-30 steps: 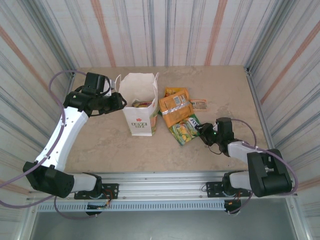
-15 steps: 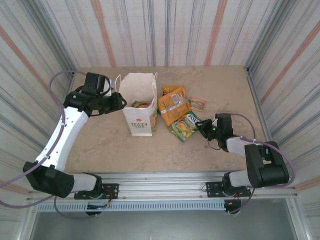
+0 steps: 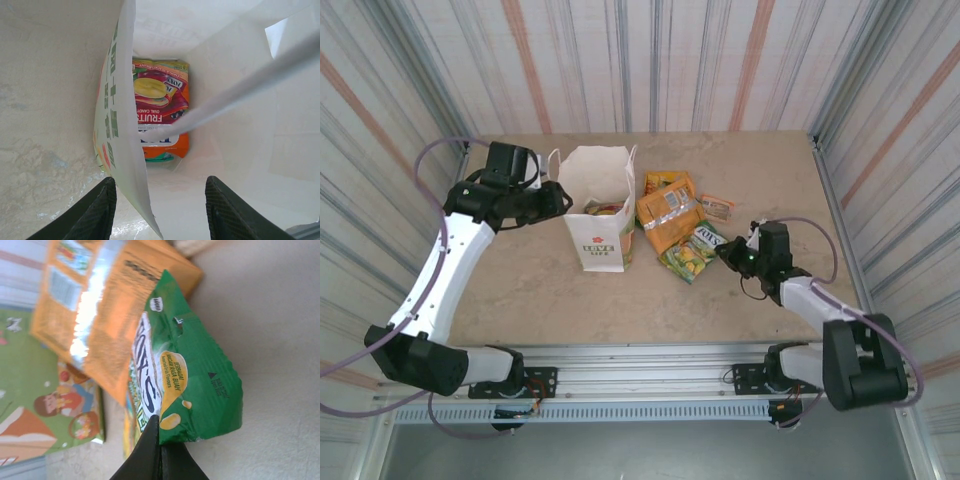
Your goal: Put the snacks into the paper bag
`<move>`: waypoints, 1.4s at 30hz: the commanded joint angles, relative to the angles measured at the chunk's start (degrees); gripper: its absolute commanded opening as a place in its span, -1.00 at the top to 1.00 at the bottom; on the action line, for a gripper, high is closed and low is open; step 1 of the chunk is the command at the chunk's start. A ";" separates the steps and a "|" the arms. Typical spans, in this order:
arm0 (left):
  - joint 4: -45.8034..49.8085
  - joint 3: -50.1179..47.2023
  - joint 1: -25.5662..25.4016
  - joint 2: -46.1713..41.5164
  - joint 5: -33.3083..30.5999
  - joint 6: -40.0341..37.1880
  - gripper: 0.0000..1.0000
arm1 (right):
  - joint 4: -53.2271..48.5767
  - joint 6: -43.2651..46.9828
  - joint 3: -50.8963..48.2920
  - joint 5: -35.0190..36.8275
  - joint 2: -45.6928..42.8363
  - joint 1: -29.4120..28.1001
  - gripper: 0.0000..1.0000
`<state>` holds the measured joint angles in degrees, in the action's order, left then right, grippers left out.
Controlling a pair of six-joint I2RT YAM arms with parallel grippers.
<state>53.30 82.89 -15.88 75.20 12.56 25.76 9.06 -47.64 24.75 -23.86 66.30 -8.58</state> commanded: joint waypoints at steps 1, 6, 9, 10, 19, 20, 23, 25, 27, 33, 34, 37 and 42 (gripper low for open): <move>2.17 2.22 -0.24 -1.11 -0.47 -0.65 -0.04 | -9.21 9.32 3.76 -0.15 -5.96 0.32 1.00; 4.69 5.39 -0.29 -1.28 0.30 -3.86 -0.07 | -19.22 19.04 8.62 -0.22 -14.28 0.31 1.00; 6.92 7.91 -0.28 -1.32 -0.49 -6.60 -0.13 | -23.85 25.07 11.98 -1.29 -16.85 0.36 1.00; 7.88 8.73 -0.29 -1.16 -0.73 -7.68 -0.14 | -25.19 27.18 13.19 -2.03 -17.28 0.39 1.00; 10.96 13.59 -0.29 -1.46 2.03 -16.89 -0.18 | -34.44 41.50 26.47 -12.10 -15.51 0.19 1.00; 10.57 13.89 -0.29 -1.93 3.50 -18.19 -0.18 | -34.85 43.01 27.63 -13.81 -15.47 0.23 1.00; 10.41 15.22 -0.29 -2.90 5.68 -21.48 -0.16 | -37.14 48.13 32.15 -19.03 -14.53 0.23 1.00; 10.60 16.06 -0.26 -3.37 6.19 -23.96 -0.11 | -39.51 50.18 35.87 -21.90 -13.13 0.10 1.00; 10.53 16.74 -0.28 -3.72 7.42 -27.19 -0.08 | -41.72 51.33 39.45 -24.37 -11.56 -0.16 1.00; 8.42 16.69 -0.63 -6.43 15.35 -36.85 -0.09 | -47.38 56.48 48.68 -30.94 -6.23 -3.03 1.00; 7.21 16.33 -0.64 -6.96 17.90 -37.71 -0.11 | -47.40 56.96 49.65 -30.87 -5.89 -3.94 1.00; 3.36 14.62 -0.76 -8.15 26.32 -38.59 -0.19 | -45.23 58.66 50.90 -33.31 -5.90 -6.14 1.00; -3.59 9.60 -3.75 -8.12 35.29 -37.82 -0.25 | -36.12 55.72 51.42 -36.97 -6.34 -8.88 1.00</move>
<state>55.00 95.44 -17.91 66.78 38.96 -10.26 -33.63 8.19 73.43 -55.90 60.77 -16.58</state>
